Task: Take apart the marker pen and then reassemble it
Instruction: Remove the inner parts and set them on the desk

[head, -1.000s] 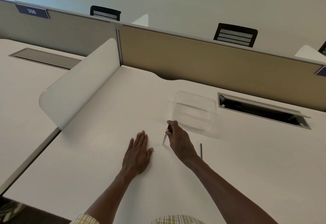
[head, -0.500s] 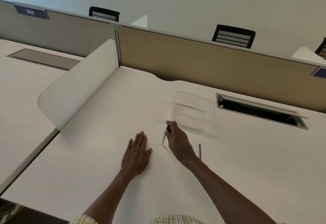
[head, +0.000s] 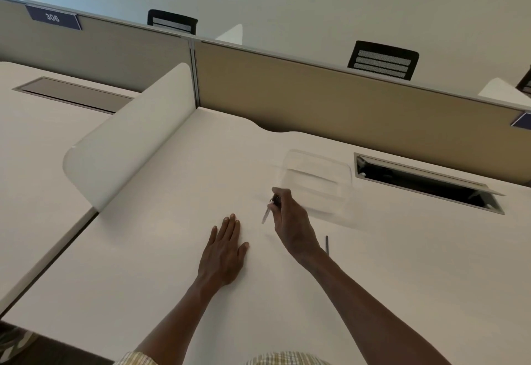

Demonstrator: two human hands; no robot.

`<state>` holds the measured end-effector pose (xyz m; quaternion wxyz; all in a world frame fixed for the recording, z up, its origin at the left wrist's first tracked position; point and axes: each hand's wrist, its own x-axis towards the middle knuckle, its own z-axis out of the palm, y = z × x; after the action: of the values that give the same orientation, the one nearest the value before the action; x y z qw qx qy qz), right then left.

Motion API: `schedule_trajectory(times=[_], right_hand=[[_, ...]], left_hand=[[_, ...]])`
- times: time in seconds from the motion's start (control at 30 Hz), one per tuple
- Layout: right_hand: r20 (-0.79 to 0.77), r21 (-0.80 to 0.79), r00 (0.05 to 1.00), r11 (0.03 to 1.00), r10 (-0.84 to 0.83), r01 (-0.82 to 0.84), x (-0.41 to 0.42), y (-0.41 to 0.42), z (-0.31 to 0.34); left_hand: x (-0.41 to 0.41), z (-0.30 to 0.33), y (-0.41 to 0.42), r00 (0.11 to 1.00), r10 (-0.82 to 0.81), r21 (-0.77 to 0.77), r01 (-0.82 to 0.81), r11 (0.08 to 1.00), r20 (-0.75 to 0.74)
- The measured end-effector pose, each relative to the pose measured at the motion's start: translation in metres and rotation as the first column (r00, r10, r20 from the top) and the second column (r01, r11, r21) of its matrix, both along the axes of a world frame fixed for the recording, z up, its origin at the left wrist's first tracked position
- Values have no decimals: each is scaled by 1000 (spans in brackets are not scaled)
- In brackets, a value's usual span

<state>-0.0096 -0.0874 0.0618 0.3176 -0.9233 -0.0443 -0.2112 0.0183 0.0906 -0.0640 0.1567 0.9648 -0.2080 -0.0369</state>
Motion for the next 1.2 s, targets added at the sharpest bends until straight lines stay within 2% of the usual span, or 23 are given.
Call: schedule_trajectory(times=[0.1,0.23,0.6,0.7,0.8,1.03,1.13,1.2], right_hand=[[-92,-36,995,999,24,-27,-8,-2,-15],[-128,-47,992,999,15,-21,-3,-3,-14],[-125,-38,992,999,-15,10,-6,-1,-11],[-83,-1,996,999,-43,43,-3,-2,-3],[24,-1,999,999,-35,35,4,-3,11],[191,121,978,991,-88,65,15,-4,42],[204,116,975,991,-90,67,15,-3,38],[141,44,989,998,-47,41,10,-2,23]], left_hand=[[1,-1,0,1000,1,0,-1,1000,3],[1,-2,1,1000,-5,3,5,1000,5],[-1,0,0,1000,0,-6,0,1000,8],[-1,0,0,1000,5,-19,-4,1000,2],[0,1,0,1000,0,-13,0,1000,-3],[0,0,0,1000,1,-23,-1,1000,2],[0,1,0,1000,3,-32,-3,999,-2],[0,0,0,1000,4,-39,-4,999,-7]])
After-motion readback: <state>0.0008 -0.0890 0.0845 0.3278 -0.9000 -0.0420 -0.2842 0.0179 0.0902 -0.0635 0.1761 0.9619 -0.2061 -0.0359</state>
